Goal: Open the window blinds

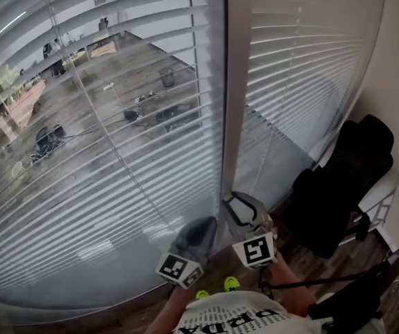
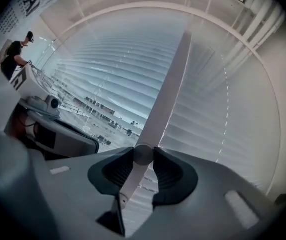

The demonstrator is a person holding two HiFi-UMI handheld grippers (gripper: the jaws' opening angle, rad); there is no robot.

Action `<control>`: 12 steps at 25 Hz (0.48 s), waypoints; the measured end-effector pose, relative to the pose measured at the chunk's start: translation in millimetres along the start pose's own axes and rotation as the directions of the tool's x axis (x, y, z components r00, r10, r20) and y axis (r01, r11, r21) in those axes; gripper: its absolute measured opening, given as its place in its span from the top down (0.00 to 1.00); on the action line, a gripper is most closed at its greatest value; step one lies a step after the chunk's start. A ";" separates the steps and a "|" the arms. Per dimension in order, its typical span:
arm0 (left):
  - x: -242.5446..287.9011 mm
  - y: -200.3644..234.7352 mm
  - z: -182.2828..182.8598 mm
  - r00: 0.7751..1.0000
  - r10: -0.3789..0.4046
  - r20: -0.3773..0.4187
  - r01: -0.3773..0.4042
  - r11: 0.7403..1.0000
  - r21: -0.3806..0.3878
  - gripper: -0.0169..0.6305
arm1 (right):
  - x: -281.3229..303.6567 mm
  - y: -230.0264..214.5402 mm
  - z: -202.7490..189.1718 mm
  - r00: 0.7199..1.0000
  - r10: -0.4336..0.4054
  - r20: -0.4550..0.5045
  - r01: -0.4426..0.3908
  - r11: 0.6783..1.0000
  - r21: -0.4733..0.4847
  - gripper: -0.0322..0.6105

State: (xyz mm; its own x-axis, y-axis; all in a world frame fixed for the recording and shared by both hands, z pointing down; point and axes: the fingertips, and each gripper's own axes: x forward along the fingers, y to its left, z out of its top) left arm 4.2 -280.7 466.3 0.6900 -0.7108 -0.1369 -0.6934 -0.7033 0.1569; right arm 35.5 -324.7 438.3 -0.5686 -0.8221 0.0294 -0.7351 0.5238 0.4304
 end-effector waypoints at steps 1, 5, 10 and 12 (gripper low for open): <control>0.1 0.2 0.1 1.000 -0.001 -0.003 0.001 1.000 0.004 0.99 | 0.5 -0.5 0.3 1.000 -0.002 0.011 0.001 1.000 0.023 0.74; 1.0 0.0 -0.6 1.000 -0.007 -0.004 0.007 1.000 0.003 0.98 | 2.1 -2.2 -1.6 0.999 -0.004 0.051 -0.004 0.987 0.160 0.74; 2.9 -1.0 0.1 1.000 -0.016 -0.002 0.016 1.000 -0.001 0.98 | 2.3 -2.8 -9.2 0.999 -0.007 0.049 -0.009 0.946 0.325 0.74; 3.6 -2.2 0.3 1.000 -0.022 -0.002 0.022 1.000 -0.002 0.98 | 2.1 -3.3 -10.8 0.999 -0.008 0.047 -0.010 0.932 0.363 0.74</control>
State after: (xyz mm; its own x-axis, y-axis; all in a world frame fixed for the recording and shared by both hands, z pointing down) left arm 8.1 -281.8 465.1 0.7056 -0.6949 -0.1386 -0.6775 -0.7189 0.1555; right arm 40.7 -330.6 446.7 -0.5794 -0.8149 -0.0162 -0.8135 0.5769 0.0734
